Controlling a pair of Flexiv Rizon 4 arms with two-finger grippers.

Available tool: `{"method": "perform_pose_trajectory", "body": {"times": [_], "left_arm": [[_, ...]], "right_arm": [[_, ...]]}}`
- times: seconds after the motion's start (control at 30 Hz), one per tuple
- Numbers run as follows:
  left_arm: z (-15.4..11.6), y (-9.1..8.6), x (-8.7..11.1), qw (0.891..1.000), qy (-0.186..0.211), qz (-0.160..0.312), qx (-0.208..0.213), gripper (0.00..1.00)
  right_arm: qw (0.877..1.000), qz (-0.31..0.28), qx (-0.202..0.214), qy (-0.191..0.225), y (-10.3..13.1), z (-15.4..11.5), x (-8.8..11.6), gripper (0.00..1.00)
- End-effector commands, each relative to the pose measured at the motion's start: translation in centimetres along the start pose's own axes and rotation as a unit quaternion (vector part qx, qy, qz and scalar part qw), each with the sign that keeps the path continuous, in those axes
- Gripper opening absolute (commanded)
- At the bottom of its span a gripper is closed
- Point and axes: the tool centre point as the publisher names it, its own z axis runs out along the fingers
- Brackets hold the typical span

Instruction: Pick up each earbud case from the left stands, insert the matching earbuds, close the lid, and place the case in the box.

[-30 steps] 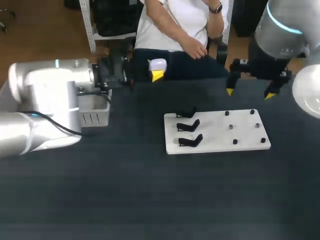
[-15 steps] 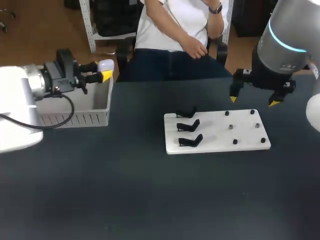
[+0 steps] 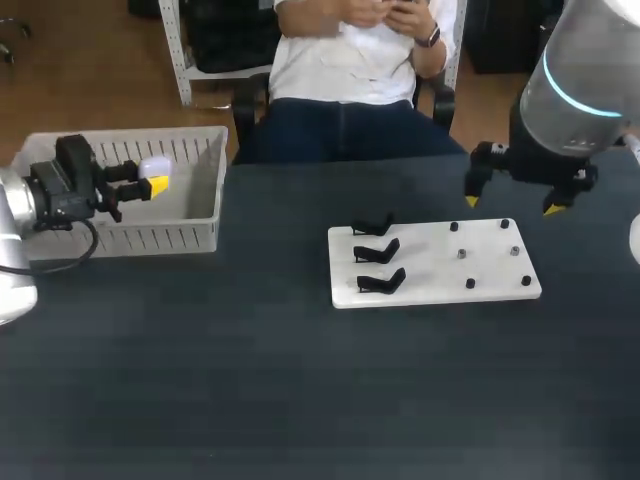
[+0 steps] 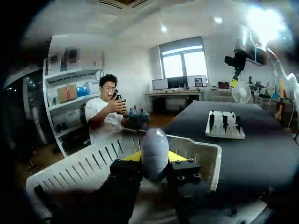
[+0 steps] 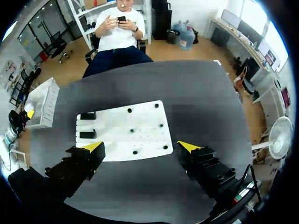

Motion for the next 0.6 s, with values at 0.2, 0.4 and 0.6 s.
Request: {"method": "perform_pose_trajectory", "body": {"times": [0.2, 0.4, 0.6], "left_arm": [[1.5, 0.8, 0.9, 0.999, 0.007, 0.007, -0.045, 1.0], [1.8, 0.0, -0.1, 0.999, -0.001, 0.016, -0.049, 1.0], [2.0, -2.8, -2.1, 1.0, -0.005, 0.02, -0.017, 1.0]], "right_arm": [[1.0, 0.002, 0.002, -0.012, -0.1, 0.0, -0.1, 1.0], [0.999, -0.033, -0.013, -0.009, -0.2, -0.3, 0.0, 1.0], [0.988, -0.138, -0.072, -0.011, -0.1, -1.3, 0.1, 1.0]]}}
